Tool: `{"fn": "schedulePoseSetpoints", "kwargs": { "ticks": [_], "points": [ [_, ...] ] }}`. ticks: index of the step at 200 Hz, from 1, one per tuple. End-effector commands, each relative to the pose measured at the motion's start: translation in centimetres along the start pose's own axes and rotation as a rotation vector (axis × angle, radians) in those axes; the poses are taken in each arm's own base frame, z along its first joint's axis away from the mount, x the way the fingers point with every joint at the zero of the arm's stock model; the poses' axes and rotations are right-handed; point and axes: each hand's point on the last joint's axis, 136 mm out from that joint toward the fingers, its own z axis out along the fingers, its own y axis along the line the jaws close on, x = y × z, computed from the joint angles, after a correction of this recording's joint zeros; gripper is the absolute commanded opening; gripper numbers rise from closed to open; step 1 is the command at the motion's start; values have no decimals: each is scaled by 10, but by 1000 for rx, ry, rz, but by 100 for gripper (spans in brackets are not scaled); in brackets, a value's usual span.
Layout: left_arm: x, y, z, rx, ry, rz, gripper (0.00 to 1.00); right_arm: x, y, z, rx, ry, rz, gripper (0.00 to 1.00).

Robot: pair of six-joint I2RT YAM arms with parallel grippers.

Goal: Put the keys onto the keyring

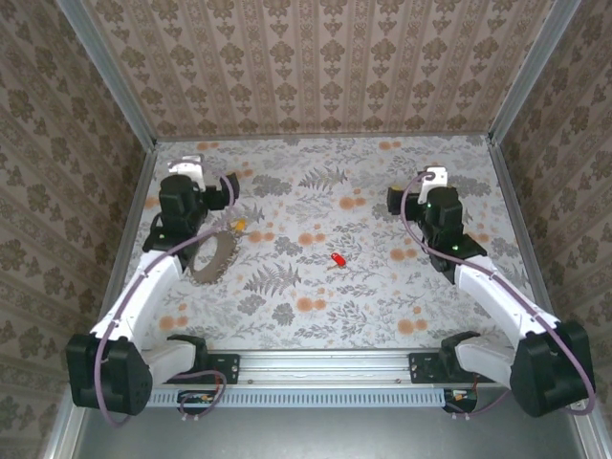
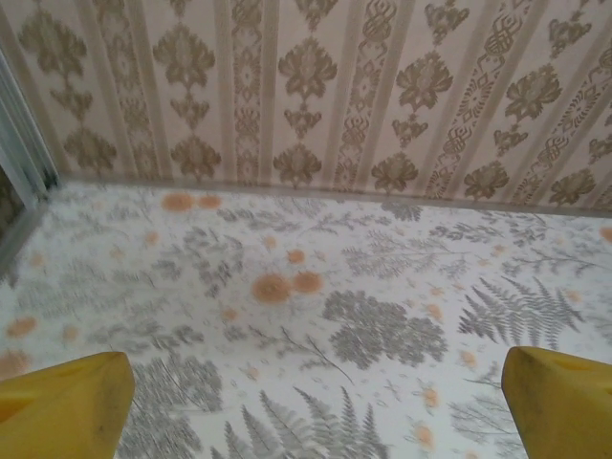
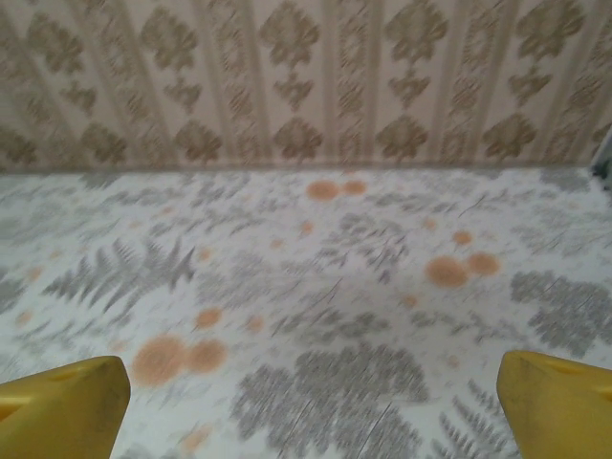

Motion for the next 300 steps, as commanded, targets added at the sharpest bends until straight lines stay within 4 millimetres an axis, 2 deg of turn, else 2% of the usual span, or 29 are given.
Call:
{"fn": "schedulePoseSetpoints", "kwargs": {
  "ticks": [1, 32, 49, 74, 108, 141, 175, 199, 251, 283, 285, 300],
  "points": [
    [94, 7, 0, -34, 408, -197, 100, 58, 13, -20, -57, 273, 18, 100],
    [125, 0, 11, 13, 555, -277, 100, 77, 41, -33, -200, 360, 57, 100],
    [144, 15, 12, -60, 624, -282, 100, 84, 52, -37, -237, 374, 49, 100],
    [165, 33, 15, -87, 649, -386, 100, 86, 65, -40, -282, 381, 33, 100],
    [186, 44, 28, -130, 710, -398, 100, 62, 85, -51, -364, 306, 8, 100],
    [210, 47, 33, -144, 778, -423, 100, 36, 86, -63, -388, 236, 2, 100],
    [223, 41, 36, -139, 816, -417, 100, 17, 91, -64, -409, 181, -1, 100],
    [237, 28, 33, -117, 855, -396, 100, 14, 94, -62, -416, 184, -21, 100],
    [264, -22, 10, -38, 946, -290, 100, 14, 84, -62, -379, 178, -48, 100],
    [275, -65, -5, 40, 983, -253, 100, 14, 79, -61, -363, 177, -46, 100],
    [277, -74, -8, 60, 989, -234, 100, 14, 79, -61, -364, 178, -46, 100],
    [280, -98, -16, 107, 999, -218, 100, 18, 76, -60, -359, 187, -39, 100]
  ]
}}
